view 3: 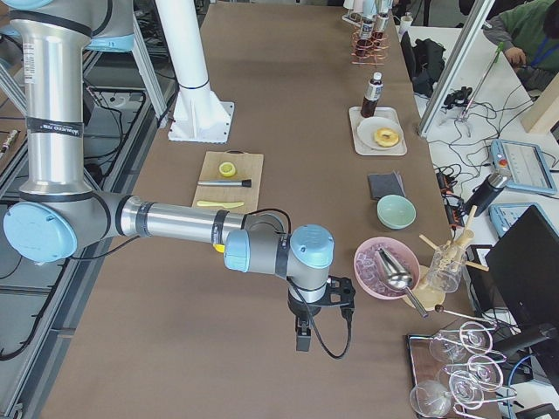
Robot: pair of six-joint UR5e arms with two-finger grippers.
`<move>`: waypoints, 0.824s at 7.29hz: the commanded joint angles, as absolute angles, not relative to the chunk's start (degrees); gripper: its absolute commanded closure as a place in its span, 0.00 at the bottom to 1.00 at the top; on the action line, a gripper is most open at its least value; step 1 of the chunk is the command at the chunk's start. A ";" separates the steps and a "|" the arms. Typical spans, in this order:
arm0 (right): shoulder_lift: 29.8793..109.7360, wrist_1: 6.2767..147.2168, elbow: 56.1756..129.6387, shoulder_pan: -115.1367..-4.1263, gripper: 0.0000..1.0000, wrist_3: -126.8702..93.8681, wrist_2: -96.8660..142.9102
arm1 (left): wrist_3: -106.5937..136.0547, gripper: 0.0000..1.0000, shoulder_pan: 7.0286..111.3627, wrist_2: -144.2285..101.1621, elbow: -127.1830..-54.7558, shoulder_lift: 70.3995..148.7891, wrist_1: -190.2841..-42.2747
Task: Place donut on tray
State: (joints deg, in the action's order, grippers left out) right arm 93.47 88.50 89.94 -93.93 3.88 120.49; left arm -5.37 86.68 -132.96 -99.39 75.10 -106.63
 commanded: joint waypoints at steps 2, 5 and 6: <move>93.69 88.95 89.56 -94.31 0.00 4.22 122.78 | -7.56 0.02 92.02 -132.63 -95.10 77.94 -106.35; 93.78 88.95 89.38 -94.31 0.00 4.22 122.78 | -7.73 0.02 92.11 -132.54 -93.61 79.19 -106.52; 93.78 89.03 89.21 -94.22 0.00 4.22 122.61 | -7.65 0.02 92.11 -132.63 -92.47 79.10 -106.52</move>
